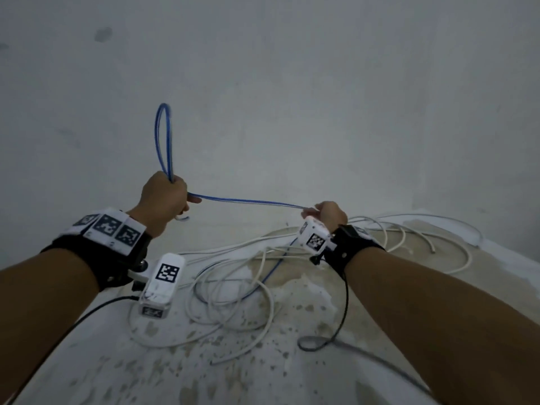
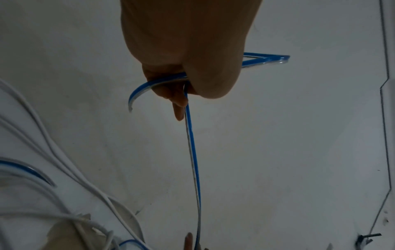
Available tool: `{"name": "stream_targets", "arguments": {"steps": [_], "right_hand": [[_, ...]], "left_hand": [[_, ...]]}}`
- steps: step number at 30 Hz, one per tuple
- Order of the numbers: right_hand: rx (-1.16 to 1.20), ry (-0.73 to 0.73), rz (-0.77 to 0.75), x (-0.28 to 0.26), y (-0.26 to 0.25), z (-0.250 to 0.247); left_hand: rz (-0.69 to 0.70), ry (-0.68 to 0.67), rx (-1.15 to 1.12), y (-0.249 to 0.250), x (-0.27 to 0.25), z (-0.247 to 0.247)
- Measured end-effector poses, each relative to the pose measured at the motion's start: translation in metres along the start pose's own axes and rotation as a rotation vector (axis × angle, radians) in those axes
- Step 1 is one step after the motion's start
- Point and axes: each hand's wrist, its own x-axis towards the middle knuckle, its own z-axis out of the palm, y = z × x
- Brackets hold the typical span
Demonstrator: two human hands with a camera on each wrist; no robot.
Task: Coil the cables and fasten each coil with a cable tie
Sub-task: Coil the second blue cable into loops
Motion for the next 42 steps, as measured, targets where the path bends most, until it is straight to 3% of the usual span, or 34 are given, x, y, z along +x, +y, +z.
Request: {"name": "stream_targets", "arguments": {"steps": [2, 4, 5, 6, 7, 8, 10, 12, 16, 21, 26, 29, 32, 34, 38, 40, 42], "right_hand": [[0.074, -0.029, 0.008, -0.011, -0.014, -0.002], [-0.325, -0.068, -0.070, -0.022, -0.024, -0.003], [-0.556, -0.093, -0.032, -0.036, -0.027, 0.001], [-0.879, -0.063, -0.095, -0.047, -0.025, 0.005], [-1.033, -0.051, -0.182, -0.050, -0.026, 0.007], [-1.025, -0.134, -0.172, -0.049, -0.029, 0.013], [-0.761, -0.271, -0.080, -0.054, -0.033, 0.025], [-0.713, -0.320, -0.071, -0.061, -0.034, 0.033], [-0.940, -0.386, -0.102, -0.075, -0.049, 0.036], [-0.999, -0.393, -0.157, -0.093, -0.077, 0.024], [-0.920, -0.351, -0.133, -0.097, -0.090, 0.018], [-0.769, -0.370, -0.108, -0.098, -0.091, 0.018], [-0.529, -0.330, -0.126, -0.100, -0.087, 0.026], [-0.380, -0.279, -0.168, -0.105, -0.081, 0.037], [-0.170, -0.205, -0.224, -0.120, -0.058, 0.064], [-0.102, -0.206, -0.215, -0.127, -0.045, 0.075], [-0.059, -0.227, -0.182, -0.132, -0.034, 0.080]], "left_hand": [[-0.007, 0.015, 0.004, -0.001, -0.003, -0.008], [-0.016, 0.007, 0.036, -0.003, -0.005, -0.013], [-0.034, -0.010, 0.049, -0.004, -0.006, -0.014], [-0.067, -0.040, 0.062, -0.006, -0.007, -0.014], [-0.104, -0.080, 0.086, -0.007, -0.008, -0.012], [-0.145, -0.125, 0.122, -0.008, -0.010, -0.011], [-0.215, -0.226, 0.220, -0.007, -0.015, -0.008], [-0.289, -0.330, 0.350, -0.005, -0.019, -0.009], [-0.352, -0.529, 0.481, -0.010, -0.022, -0.013], [-0.098, -0.324, 0.229, -0.007, -0.007, -0.009], [-0.171, -0.416, 0.244, 0.017, 0.011, -0.008], [-0.095, -0.340, 0.201, 0.021, 0.018, -0.002], [-0.018, -0.388, 0.419, 0.021, 0.002, 0.002], [-0.108, -0.560, 0.475, 0.022, -0.026, 0.006], [-0.501, -0.989, 0.252, 0.021, -0.087, 0.018], [-0.679, -0.961, -0.069, 0.015, -0.093, 0.026], [-0.833, -0.724, -0.463, 0.014, -0.090, 0.030]]}}
